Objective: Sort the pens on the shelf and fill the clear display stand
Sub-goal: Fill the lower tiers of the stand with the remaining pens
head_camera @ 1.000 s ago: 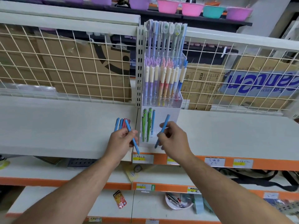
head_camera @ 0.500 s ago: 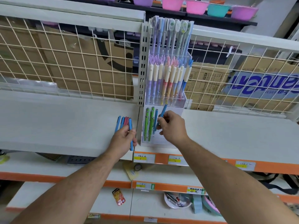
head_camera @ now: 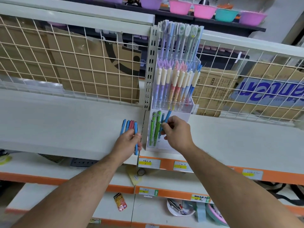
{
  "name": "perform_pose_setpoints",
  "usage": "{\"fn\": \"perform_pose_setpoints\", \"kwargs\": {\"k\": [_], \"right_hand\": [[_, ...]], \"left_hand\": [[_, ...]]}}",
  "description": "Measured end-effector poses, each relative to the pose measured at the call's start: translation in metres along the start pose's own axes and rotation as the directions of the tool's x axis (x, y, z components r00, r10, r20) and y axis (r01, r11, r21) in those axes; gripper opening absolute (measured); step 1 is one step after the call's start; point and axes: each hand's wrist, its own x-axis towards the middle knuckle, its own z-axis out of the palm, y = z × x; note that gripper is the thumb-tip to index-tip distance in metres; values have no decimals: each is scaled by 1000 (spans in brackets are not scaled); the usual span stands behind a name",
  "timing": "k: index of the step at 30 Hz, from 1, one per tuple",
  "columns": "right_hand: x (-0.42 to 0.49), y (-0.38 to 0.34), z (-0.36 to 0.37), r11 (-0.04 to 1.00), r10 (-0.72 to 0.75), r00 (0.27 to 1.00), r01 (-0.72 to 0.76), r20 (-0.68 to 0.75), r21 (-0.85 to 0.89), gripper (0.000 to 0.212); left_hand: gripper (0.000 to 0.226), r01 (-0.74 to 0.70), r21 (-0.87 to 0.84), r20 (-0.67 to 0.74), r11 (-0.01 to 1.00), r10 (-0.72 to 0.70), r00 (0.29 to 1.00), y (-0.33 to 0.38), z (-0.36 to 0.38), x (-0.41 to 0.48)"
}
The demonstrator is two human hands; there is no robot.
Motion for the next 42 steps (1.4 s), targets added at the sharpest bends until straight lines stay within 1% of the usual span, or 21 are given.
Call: {"fn": "perform_pose_setpoints", "kwargs": {"k": [9,11,14,17,22,25,28,31,32,33,35,36,38,40,42], "right_hand": [[2,0,4,996,-22,1000,21,-8,-91,13],[2,3,6,990,-8,1000,8,-1,-142,13],[2,5,6,965,12,1000,-4,26,-264,15],[3,7,7,951,34,998,-17,52,-308,17],[3,8,7,955,29,998,-13,51,-296,13],[1,7,5,956,33,999,-21,36,-293,3],[-2,2,-3,984,11,999,-20,-49,-179,11],[5,-12,-16,998,-47,991,42,-127,-48,24],[9,-17,-20,997,-71,991,68,-115,-26,27],[12,-23,-22,994,-107,991,104,-86,-38,30],[19,-30,-24,972,-191,981,192,17,-132,37],[20,-34,-25,962,-203,976,214,77,-171,44],[23,-38,-24,953,-173,972,205,156,-221,51],[26,-39,-22,945,-142,973,188,183,-267,52],[27,-41,-22,943,-134,973,184,190,-277,57]], "left_hand": [[23,-8,21,12,1000,7,1000,-1,-1,0],[24,-8,20,13,1000,8,1000,-1,-2,1],[24,-2,9,13,1000,2,1000,-1,-2,1],[23,2,6,12,1000,-2,1000,-2,-2,2],[21,0,2,5,1000,0,1000,-2,-2,2],[21,5,3,8,1000,-5,1000,-1,-3,1],[20,7,3,16,1000,-7,1000,0,-3,1],[20,6,-8,21,1000,-6,1000,1,-3,0],[19,7,-11,19,1000,-6,1000,1,-2,0],[19,8,-16,16,1000,-8,1000,1,-2,0],[19,11,-26,12,1000,-10,1000,1,-2,-1],[19,11,-26,12,1000,-11,1000,1,-2,0],[19,12,-23,15,1000,-12,1000,1,-3,0],[19,14,-28,18,1000,-14,1000,1,-3,0],[19,16,-38,17,999,-15,1000,1,-3,0]]}}
